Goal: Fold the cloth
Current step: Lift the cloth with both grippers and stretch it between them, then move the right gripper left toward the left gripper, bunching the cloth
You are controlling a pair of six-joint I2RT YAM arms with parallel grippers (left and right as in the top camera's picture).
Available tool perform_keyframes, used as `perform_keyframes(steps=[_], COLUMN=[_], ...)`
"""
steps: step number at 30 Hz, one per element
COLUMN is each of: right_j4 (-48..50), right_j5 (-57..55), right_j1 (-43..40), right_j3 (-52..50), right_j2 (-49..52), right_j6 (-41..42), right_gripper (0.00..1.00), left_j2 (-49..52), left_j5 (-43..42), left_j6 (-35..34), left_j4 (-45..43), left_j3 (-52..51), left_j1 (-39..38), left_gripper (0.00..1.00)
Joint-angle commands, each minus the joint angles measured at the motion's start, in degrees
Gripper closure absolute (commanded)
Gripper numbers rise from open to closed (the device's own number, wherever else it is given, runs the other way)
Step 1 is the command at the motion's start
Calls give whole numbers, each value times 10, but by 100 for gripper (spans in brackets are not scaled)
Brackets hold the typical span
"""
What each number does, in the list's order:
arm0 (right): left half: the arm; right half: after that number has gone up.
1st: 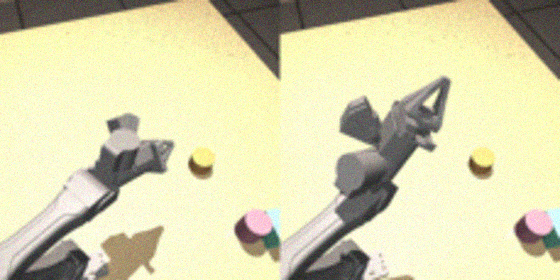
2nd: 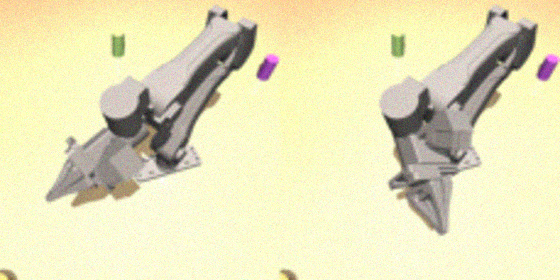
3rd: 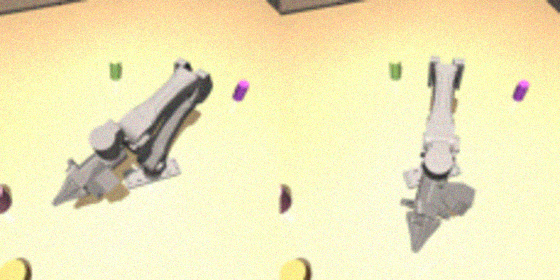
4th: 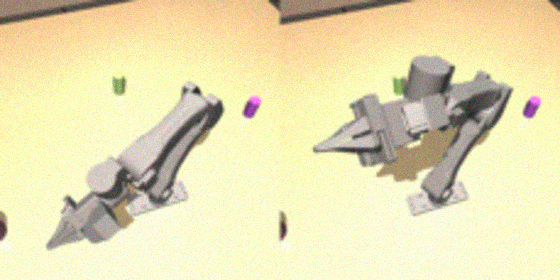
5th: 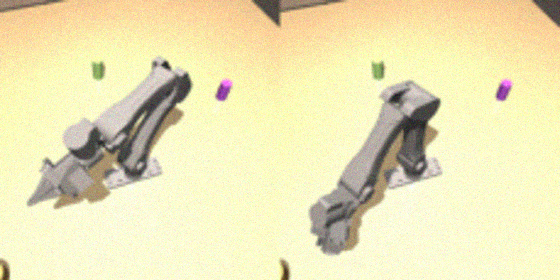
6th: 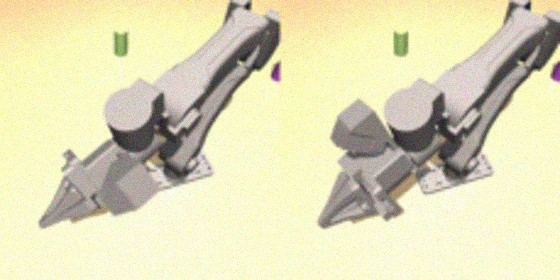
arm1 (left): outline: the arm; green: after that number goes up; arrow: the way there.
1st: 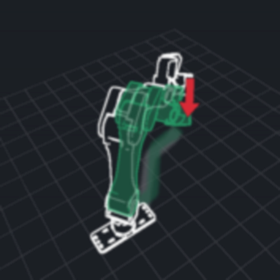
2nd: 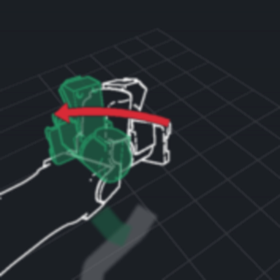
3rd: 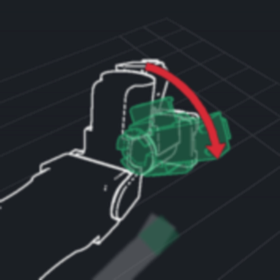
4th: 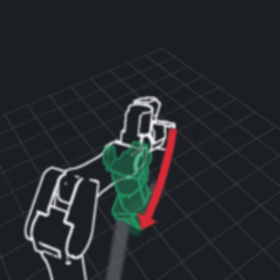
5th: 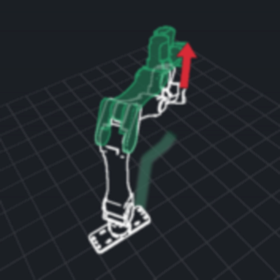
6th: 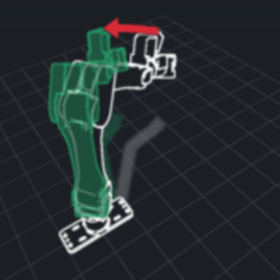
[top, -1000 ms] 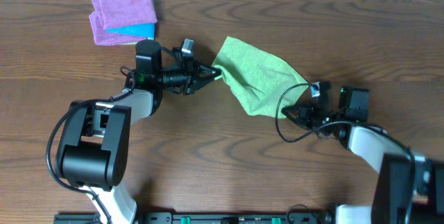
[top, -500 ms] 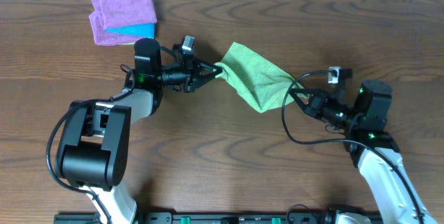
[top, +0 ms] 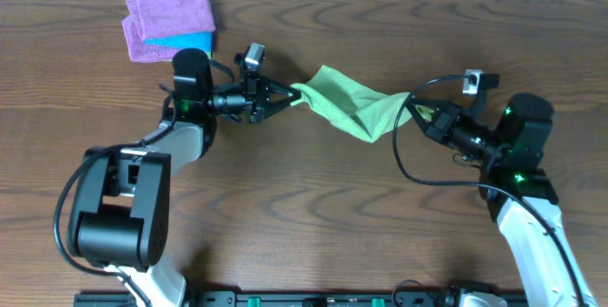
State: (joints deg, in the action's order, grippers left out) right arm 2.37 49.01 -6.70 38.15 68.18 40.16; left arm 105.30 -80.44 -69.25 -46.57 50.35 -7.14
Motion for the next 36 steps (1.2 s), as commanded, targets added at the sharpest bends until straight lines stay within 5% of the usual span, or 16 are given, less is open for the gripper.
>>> perform_keyframes(steps=[1, 16, 25, 27, 30, 36], right_j4=[0, 33, 104, 93, 70, -81], right_j5=[-3, -98, -110, -97, -32, 23], right_j1=[-2, 0, 17, 19, 19, 37], right_j3=[33, 66, 100, 100, 100, 100], right_j2=[-8, 45, 164, 166, 166, 166], right_j6=[5, -3, 14, 14, 18, -30], right_gripper=[97, 89, 88, 82, 52, 46], left_j2=[-33, -101, -101, -101, -101, -101], left_j5=[-12, 45, 138, 138, 146, 179], left_j6=[-2, 0, 138, 140, 141, 162], left_j4=[-4, 7, 181, 184, 184, 192], left_j3=[13, 13, 13, 13, 13, 13], left_j1=[7, 19, 14, 14, 15, 15], left_gripper=[94, 94, 94, 94, 94, 94])
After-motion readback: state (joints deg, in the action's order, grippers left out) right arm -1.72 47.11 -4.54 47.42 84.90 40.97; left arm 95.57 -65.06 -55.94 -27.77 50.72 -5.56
